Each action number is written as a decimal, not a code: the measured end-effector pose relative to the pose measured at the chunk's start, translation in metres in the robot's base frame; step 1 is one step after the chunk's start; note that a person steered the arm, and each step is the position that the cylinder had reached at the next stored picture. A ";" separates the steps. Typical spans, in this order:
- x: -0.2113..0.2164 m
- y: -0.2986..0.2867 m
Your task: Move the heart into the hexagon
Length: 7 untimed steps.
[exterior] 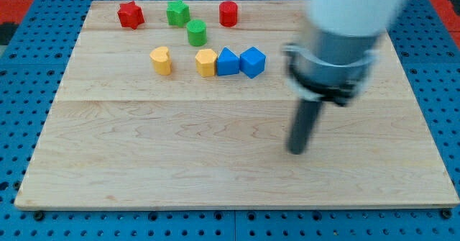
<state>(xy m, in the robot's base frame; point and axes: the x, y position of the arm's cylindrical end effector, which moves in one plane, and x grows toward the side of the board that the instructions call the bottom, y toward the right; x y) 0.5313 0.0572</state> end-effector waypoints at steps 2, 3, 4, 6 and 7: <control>-0.105 -0.221; -0.143 -0.279; -0.145 -0.238; -0.158 -0.271; -0.167 -0.236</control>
<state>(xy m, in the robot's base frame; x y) 0.3640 -0.1787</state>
